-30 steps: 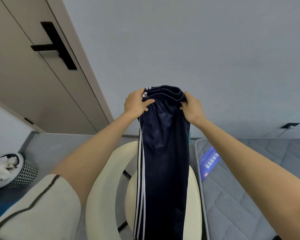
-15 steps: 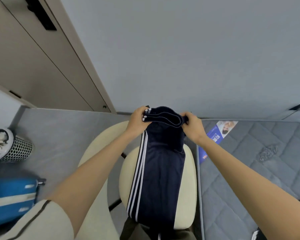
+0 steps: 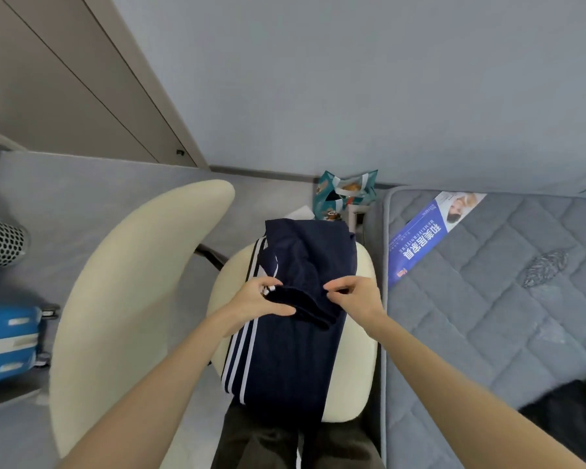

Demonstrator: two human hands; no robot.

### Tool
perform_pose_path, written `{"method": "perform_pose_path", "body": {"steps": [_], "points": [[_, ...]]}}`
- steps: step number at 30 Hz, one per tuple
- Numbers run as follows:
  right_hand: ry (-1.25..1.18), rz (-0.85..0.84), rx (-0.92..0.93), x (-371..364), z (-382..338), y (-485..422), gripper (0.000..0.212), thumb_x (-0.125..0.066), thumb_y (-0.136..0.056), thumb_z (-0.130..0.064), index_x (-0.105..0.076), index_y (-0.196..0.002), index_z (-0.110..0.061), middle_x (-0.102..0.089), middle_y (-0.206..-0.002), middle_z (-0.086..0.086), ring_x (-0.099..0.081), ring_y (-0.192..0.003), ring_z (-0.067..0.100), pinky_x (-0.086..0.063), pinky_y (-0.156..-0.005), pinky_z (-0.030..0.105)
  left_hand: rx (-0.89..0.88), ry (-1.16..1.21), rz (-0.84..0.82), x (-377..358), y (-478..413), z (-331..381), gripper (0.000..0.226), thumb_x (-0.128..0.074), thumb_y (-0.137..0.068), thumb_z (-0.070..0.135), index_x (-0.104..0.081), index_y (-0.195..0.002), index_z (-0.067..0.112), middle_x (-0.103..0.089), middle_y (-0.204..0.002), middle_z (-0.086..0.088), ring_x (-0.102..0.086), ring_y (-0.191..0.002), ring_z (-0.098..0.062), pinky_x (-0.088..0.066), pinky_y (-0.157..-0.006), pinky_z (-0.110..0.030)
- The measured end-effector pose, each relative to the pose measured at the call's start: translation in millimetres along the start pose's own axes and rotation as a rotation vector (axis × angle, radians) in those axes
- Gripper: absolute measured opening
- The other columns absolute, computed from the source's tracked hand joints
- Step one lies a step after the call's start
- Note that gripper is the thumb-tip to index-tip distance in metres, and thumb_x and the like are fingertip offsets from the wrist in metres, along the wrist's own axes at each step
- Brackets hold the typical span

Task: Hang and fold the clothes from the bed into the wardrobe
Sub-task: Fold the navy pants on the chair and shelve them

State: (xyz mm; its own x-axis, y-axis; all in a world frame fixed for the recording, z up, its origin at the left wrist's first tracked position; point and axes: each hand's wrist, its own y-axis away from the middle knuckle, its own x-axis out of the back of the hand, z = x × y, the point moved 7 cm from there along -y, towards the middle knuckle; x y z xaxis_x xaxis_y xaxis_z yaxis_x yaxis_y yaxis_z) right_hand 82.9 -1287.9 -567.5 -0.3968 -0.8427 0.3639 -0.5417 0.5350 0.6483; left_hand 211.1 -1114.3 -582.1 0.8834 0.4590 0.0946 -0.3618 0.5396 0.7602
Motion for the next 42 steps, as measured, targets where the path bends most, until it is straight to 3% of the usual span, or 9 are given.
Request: {"method": "perform_pose_path", "body": {"steps": [3, 8, 13, 17, 21, 25, 32, 37, 42], "points": [[0.017, -0.042, -0.074, -23, 40, 8, 0.027, -0.072, -0.08, 0.002, -0.073, -0.08, -0.025, -0.07, -0.084, -0.008, -0.065, -0.082, 0.007, -0.049, -0.067, 0.008, 0.109, 0.106, 0.111, -12, 2, -48, 0.042, -0.081, -0.07, 0.044, -0.061, -0.106, 0.033, -0.053, -0.125, 0.009, -0.048, -0.119, -0.01, -0.039, -0.102, -0.026], [0.037, 0.025, -0.128, -43, 77, 8, 0.024, -0.074, -0.077, 0.0, -0.061, -0.081, -0.02, -0.061, -0.086, -0.001, -0.058, -0.083, 0.015, -0.045, -0.065, 0.014, 0.18, 0.223, 0.412, -16, -5, -90, 0.036, -0.076, -0.08, 0.014, -0.053, -0.106, 0.024, -0.047, -0.131, 0.0, -0.056, -0.096, -0.013, -0.044, -0.059, -0.014], [-0.197, 0.097, -0.308, -46, 102, -12, 0.059, -0.077, -0.079, -0.016, -0.033, -0.119, -0.019, -0.048, -0.117, 0.005, -0.055, -0.104, 0.025, -0.054, -0.089, 0.041, 0.337, 0.498, 0.361, -24, -30, -118, 0.089, -0.081, -0.075, 0.022, -0.025, -0.143, 0.02, -0.044, -0.138, -0.006, -0.051, -0.109, -0.017, -0.046, -0.093, -0.034], [-0.407, -0.034, -0.459, -52, 108, -38, 0.055, -0.072, -0.085, -0.02, -0.041, -0.13, -0.012, -0.057, -0.115, 0.002, -0.058, -0.103, 0.022, -0.052, -0.079, 0.037, 0.358, 0.464, 0.246, -27, -50, -125, 0.08, -0.08, -0.076, 0.026, -0.037, -0.142, 0.012, -0.058, -0.128, -0.004, -0.057, -0.109, -0.017, -0.045, -0.097, -0.031], [-0.492, -0.062, -0.304, -51, 82, -62, 0.029, -0.067, -0.087, -0.007, -0.062, -0.114, -0.017, -0.07, -0.109, 0.004, -0.066, -0.097, 0.02, -0.057, -0.076, 0.033, 0.214, 0.576, 0.187, -22, -67, -95, 0.043, -0.075, -0.08, 0.013, -0.061, -0.121, 0.016, -0.071, -0.108, -0.003, -0.068, -0.097, -0.019, -0.055, -0.081, -0.031], [-0.722, -0.029, 0.017, -29, 27, -90, 0.039, -0.055, -0.096, -0.006, -0.054, -0.128, -0.027, -0.07, -0.112, -0.002, -0.068, -0.101, 0.016, -0.058, -0.079, 0.034, -0.046, 0.694, 0.131, -1, -90, -33, 0.042, -0.071, -0.085, 0.014, -0.058, -0.123, 0.025, -0.071, -0.111, 0.003, -0.069, -0.1, -0.016, -0.057, -0.081, -0.033], [-0.46, 0.004, -0.1, -22, 30, -130, 0.085, -0.074, -0.081, -0.003, -0.028, -0.146, -0.03, -0.062, -0.122, 0.009, -0.064, -0.103, 0.023, -0.056, -0.084, 0.043, -0.036, 0.41, 0.246, 18, -141, -27, 0.04, -0.065, -0.089, 0.009, -0.049, -0.123, 0.022, -0.06, -0.123, -0.001, -0.06, -0.109, -0.017, -0.05, -0.095, -0.035], [0.093, 0.261, -0.217, -23, 66, -126, 0.091, -0.081, -0.075, -0.032, -0.028, -0.147, -0.018, -0.042, -0.141, 0.01, -0.042, -0.126, 0.029, -0.04, -0.101, 0.041, 0.199, -0.294, 0.51, 32, -150, -70, 0.042, -0.069, -0.082, 0.044, -0.056, -0.115, 0.022, -0.031, -0.136, -0.003, -0.031, -0.127, -0.03, -0.034, -0.1, -0.041], [0.051, 0.452, -0.479, -40, 97, -98, 0.098, -0.08, -0.068, -0.052, -0.027, -0.142, -0.014, -0.03, -0.139, 0.008, -0.036, -0.122, 0.036, -0.042, -0.097, 0.055, 0.151, -0.193, 0.509, 27, -150, -76, 0.041, -0.07, -0.081, 0.039, -0.055, -0.111, 0.016, -0.037, -0.128, -0.011, -0.041, -0.117, -0.03, -0.04, -0.085, -0.03]]}}
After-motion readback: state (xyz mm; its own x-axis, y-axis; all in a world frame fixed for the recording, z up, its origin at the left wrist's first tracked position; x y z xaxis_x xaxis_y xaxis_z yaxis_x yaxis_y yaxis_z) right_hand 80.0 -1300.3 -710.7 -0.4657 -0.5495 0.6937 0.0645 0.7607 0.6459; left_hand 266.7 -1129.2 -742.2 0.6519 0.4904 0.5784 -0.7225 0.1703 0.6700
